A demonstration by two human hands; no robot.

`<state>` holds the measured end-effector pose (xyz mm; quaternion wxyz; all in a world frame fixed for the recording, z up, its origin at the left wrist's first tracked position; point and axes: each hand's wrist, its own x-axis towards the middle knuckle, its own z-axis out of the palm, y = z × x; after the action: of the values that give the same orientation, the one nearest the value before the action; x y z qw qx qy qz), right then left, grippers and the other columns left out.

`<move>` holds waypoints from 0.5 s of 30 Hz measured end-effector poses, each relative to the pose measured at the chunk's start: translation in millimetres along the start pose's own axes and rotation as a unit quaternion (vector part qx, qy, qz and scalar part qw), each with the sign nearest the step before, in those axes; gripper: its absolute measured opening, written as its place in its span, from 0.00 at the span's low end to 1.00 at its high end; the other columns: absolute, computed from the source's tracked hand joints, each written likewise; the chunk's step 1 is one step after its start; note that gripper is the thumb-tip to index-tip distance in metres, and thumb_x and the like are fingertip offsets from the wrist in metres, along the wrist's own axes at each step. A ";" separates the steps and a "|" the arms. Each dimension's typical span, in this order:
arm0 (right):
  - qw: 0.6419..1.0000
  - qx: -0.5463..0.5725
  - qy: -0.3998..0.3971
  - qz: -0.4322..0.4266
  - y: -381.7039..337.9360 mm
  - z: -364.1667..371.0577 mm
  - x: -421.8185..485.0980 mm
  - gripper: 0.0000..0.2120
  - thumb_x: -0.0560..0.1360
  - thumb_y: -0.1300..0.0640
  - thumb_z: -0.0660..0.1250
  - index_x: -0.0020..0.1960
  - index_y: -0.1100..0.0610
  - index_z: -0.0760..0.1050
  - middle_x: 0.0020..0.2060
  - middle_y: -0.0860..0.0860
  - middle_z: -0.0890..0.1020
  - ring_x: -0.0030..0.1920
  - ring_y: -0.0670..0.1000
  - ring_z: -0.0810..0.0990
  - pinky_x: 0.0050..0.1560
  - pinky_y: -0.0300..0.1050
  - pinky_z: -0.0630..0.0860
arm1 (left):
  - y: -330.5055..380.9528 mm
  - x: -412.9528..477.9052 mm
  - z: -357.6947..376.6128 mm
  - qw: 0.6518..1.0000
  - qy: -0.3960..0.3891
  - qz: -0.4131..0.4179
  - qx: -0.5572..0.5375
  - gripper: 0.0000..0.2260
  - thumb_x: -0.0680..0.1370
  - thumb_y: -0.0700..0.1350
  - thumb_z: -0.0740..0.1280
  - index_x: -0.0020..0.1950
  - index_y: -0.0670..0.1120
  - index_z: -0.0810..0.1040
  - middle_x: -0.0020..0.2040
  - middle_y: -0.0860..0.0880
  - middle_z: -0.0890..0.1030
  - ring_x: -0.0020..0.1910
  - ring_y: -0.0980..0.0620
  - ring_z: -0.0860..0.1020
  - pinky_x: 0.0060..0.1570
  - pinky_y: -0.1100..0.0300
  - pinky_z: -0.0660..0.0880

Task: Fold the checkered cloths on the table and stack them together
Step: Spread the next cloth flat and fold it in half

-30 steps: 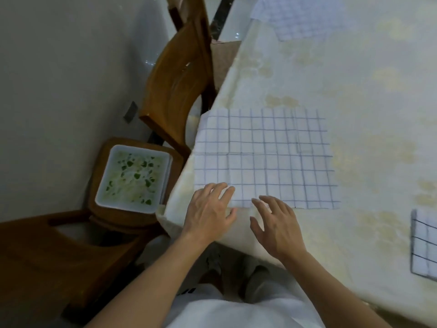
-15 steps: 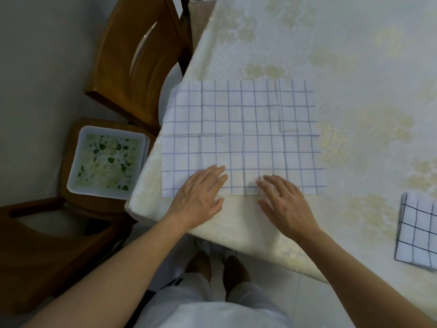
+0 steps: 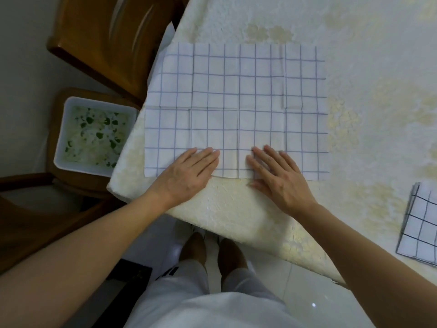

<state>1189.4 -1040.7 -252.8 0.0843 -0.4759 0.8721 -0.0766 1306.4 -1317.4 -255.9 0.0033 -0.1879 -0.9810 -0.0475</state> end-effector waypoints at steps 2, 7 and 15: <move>1.000 -0.001 0.007 0.001 0.7 1.4 0.4 0.28 0.84 0.41 0.52 0.80 0.53 0.57 0.79 0.53 0.60 0.79 0.55 0.55 0.78 0.57 0.55 | -4.1 -1.1 -2.2 1.000 -0.005 0.017 0.005 0.21 0.80 0.35 0.63 0.73 0.36 0.68 0.75 0.38 0.67 0.74 0.41 0.67 0.70 0.43 0.68; 1.000 0.000 0.010 0.006 1.4 5.1 0.7 0.28 0.84 0.41 0.52 0.80 0.52 0.58 0.79 0.52 0.59 0.80 0.54 0.54 0.78 0.57 0.56 | -4.6 0.0 -3.2 1.000 0.003 0.008 -0.016 0.21 0.79 0.32 0.61 0.73 0.36 0.69 0.74 0.39 0.70 0.73 0.41 0.69 0.69 0.44 0.70; 0.999 -0.002 0.023 0.038 -6.8 10.7 2.5 0.28 0.83 0.41 0.54 0.79 0.53 0.59 0.78 0.52 0.61 0.79 0.54 0.55 0.77 0.58 0.55 | 3.4 11.3 -5.0 0.998 0.029 -0.045 -0.043 0.18 0.79 0.38 0.62 0.69 0.38 0.74 0.70 0.41 0.75 0.70 0.43 0.73 0.65 0.46 0.73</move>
<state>1196.0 -1047.0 -262.0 0.0659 -0.4408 0.8913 -0.0830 1297.1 -1310.6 -250.3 0.0211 -0.1425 -0.9850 -0.0951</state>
